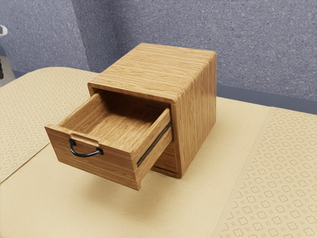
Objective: Push the drawer handle with one arm to close the drawer
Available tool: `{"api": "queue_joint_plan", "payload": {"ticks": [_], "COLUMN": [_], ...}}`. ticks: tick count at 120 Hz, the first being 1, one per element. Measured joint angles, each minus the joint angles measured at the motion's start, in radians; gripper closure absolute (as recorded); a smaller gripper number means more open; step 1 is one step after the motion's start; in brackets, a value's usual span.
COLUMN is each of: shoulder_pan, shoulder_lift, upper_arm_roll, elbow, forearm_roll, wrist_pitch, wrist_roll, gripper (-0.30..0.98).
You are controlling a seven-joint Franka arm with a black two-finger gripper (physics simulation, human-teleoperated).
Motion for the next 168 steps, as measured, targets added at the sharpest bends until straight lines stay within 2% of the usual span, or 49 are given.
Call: {"api": "queue_joint_plan", "payload": {"ticks": [15,32,51,55,65,81,100,120,155,168], "shoulder_pan": [-0.005,-0.011,-0.013,-0.013,-0.017,-0.011,-0.002,0.005,-0.020,-0.092], "shoulder_lift": [-0.009,-0.030,-0.016,-0.017,-0.022,-0.109,-0.200,-0.250,-0.376,-0.401], "upper_arm_roll": [-0.009,-0.173,-0.221,-0.224,-0.236,-0.327,-0.385,-0.400,-0.460,-0.458], "elbow": [0.005,0.168,0.188,0.188,0.174,0.017,-0.207,-0.373,-0.565,-0.591], "forearm_roll": [0.018,0.072,0.074,0.072,0.064,0.045,-0.007,-0.054,-0.069,-0.070], "wrist_pitch": [0.158,0.239,0.286,0.292,0.299,0.306,0.343,0.412,0.451,0.451], "wrist_roll": [-0.047,-0.090,-0.124,-0.129,-0.140,-0.172,-0.222,-0.272,-0.315,-0.322], "gripper": [0.00,0.00,0.00,0.04,0.24,0.52,0.68,0.75,0.78,0.78]}}
